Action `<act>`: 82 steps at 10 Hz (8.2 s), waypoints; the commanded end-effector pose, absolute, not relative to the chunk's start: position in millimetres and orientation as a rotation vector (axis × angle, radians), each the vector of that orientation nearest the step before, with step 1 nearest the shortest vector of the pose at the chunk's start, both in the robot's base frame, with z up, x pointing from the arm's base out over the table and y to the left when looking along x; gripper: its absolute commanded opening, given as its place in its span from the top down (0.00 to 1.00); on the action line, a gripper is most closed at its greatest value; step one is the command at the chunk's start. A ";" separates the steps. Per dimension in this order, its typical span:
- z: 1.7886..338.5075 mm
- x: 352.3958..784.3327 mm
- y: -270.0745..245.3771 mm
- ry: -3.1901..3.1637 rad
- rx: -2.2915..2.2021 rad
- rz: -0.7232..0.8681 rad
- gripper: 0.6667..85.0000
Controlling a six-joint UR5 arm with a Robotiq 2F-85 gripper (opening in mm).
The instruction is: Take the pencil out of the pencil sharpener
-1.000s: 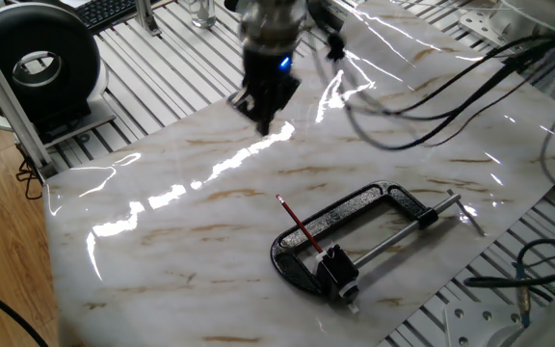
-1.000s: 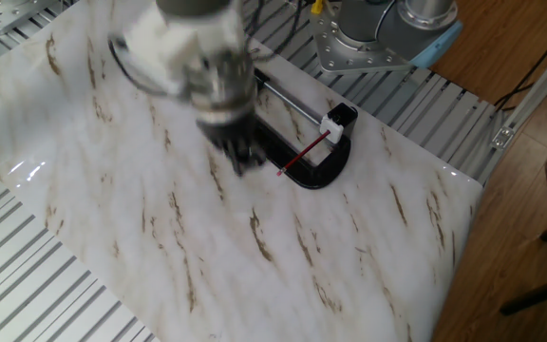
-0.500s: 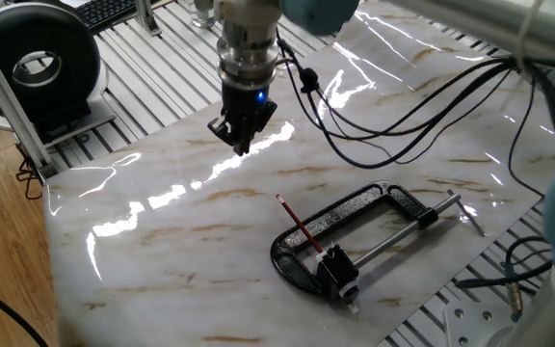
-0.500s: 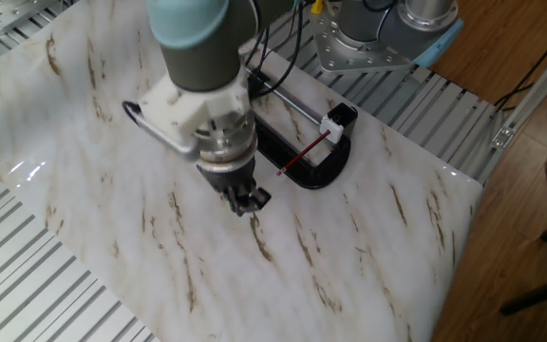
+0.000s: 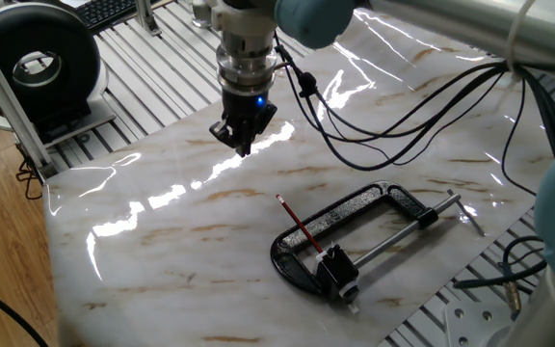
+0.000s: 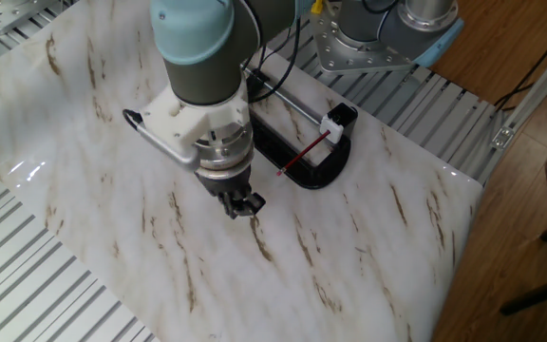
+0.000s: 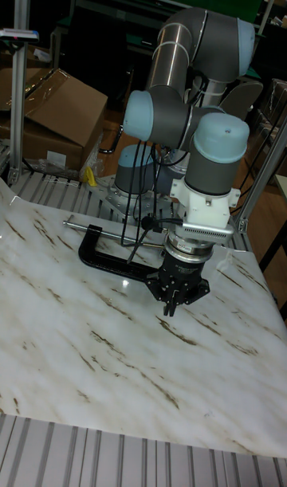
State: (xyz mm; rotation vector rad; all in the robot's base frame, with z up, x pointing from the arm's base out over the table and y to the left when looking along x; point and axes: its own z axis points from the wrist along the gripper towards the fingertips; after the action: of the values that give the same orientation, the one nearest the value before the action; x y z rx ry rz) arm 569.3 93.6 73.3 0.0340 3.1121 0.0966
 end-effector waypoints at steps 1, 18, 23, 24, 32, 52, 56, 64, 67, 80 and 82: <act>72.4 573.8 85.4 3.099 0.011 0.052 0.82; 100.1 466.7 110.1 3.102 0.151 0.147 0.74; 74.8 445.3 114.2 3.090 0.177 0.139 0.74; 73.6 442.4 115.4 3.093 0.179 0.136 0.74; 68.2 422.8 109.6 3.125 0.184 0.123 0.74; 61.9 427.1 114.0 3.110 0.222 0.131 0.94; 63.1 436.0 110.4 3.102 0.217 0.122 1.00; 90.7 486.8 99.0 3.136 0.102 0.084 1.00; 107.7 516.1 92.7 3.123 0.032 0.033 1.00; 84.0 546.3 50.6 3.190 -0.180 0.014 0.72; 85.8 546.8 45.3 3.183 -0.184 0.013 0.68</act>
State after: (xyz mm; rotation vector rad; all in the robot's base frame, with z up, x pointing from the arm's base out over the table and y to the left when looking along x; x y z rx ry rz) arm 546.4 47.9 84.4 -0.1763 3.1867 -0.0102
